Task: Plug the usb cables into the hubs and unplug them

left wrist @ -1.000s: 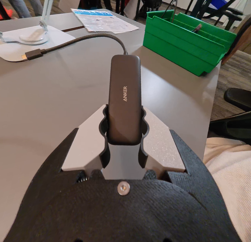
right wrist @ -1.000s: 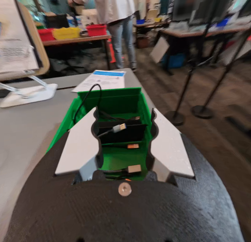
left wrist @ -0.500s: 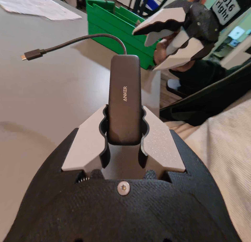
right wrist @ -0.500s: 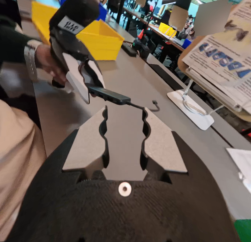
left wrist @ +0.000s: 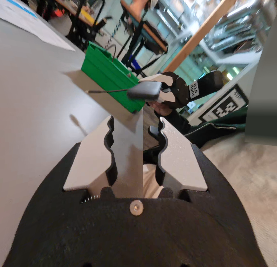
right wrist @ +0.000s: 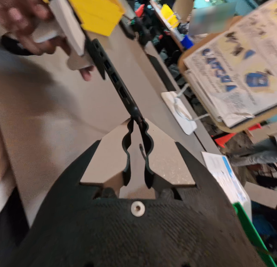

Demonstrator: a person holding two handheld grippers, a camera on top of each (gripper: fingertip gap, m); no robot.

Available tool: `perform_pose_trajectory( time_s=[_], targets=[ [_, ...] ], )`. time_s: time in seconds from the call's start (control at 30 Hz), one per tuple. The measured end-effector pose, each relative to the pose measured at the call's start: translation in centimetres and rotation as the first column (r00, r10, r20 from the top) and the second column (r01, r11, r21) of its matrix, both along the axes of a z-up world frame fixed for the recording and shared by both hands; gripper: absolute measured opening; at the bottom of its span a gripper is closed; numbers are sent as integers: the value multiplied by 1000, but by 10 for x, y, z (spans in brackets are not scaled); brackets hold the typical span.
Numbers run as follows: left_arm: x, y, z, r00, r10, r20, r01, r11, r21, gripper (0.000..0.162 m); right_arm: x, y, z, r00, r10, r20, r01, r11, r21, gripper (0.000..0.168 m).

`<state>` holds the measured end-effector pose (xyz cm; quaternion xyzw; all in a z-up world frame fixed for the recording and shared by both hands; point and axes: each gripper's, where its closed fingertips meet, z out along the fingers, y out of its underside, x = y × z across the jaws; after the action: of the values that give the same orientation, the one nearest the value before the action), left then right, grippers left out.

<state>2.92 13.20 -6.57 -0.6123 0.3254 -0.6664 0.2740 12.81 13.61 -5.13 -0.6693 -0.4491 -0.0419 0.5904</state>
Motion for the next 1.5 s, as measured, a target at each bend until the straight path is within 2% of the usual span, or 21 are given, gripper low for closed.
perform_pose_trajectory(
  time_s=[0.03,0.1,0.17,0.23,0.33,0.43,0.5,0.57,0.67,0.73,0.83,0.87,0.9,0.93,0.97,1.07,1.17,1.3,1.5],
  targets=[
    [-5,3,5,1000,3,31,-3,1000,-6,54,18,4,15,998,-49,-28,49,998,26,9],
    [-10,5,9,998,-7,57,8,1000,-19,49,66,11,50,982,-186,-30,188,975,117,9],
    [-8,2,7,998,-30,54,31,999,-22,47,123,12,83,943,-331,29,317,923,217,10],
    [-5,-3,1,998,-47,30,48,999,-17,47,172,9,104,904,-406,135,361,892,271,10],
    [-2,-11,-4,997,-81,0,81,997,14,46,232,7,106,887,-389,250,351,918,183,10],
    [1,-14,-10,995,-99,-22,99,995,20,46,272,15,100,935,-336,110,332,942,52,10],
    [3,-13,-11,995,-98,-17,98,995,-1,44,284,27,99,954,-301,6,301,953,24,10],
    [4,-12,-9,996,-90,-8,89,996,-12,43,290,41,92,963,-268,-40,268,964,-4,10],
    [3,-11,-9,998,-67,-14,67,998,8,42,303,55,55,971,-233,-59,221,961,-168,10],
    [3,-11,-10,998,-59,-21,60,998,15,42,320,58,22,967,-252,-30,232,924,-304,10],
    [4,-11,-15,997,-64,-30,64,998,-3,41,357,62,-17,940,-334,71,334,854,-400,12],
    [5,-10,-16,997,-65,-32,65,998,-11,41,369,63,-25,924,-372,90,375,830,-414,17],
    [5,-10,-17,997,-68,-32,67,998,-17,41,379,63,-29,905,-413,100,414,804,-427,34],
    [6,-11,-17,997,-70,-32,70,997,-20,41,385,61,-33,892,-441,101,436,778,-453,55],
    [6,-11,-17,997,-72,-33,71,997,-18,41,388,57,-35,884,-458,99,446,757,-478,64],
    [6,-11,-18,997,-68,-40,68,998,-8,41,399,48,-27,844,-527,96,512,740,-436,74],
    [6,-11,-19,997,-72,-40,71,997,-18,41,395,35,-6,815,-579,-19,530,758,-380,74],
    [7,-14,-18,996,-76,-42,76,997,-9,41,377,15,18,781,-604,-159,542,782,-308,66],
    [10,-20,-10,998,-69,-15,69,997,-17,39,324,7,12,840,-527,-131,471,828,-304,54]
  ],
)
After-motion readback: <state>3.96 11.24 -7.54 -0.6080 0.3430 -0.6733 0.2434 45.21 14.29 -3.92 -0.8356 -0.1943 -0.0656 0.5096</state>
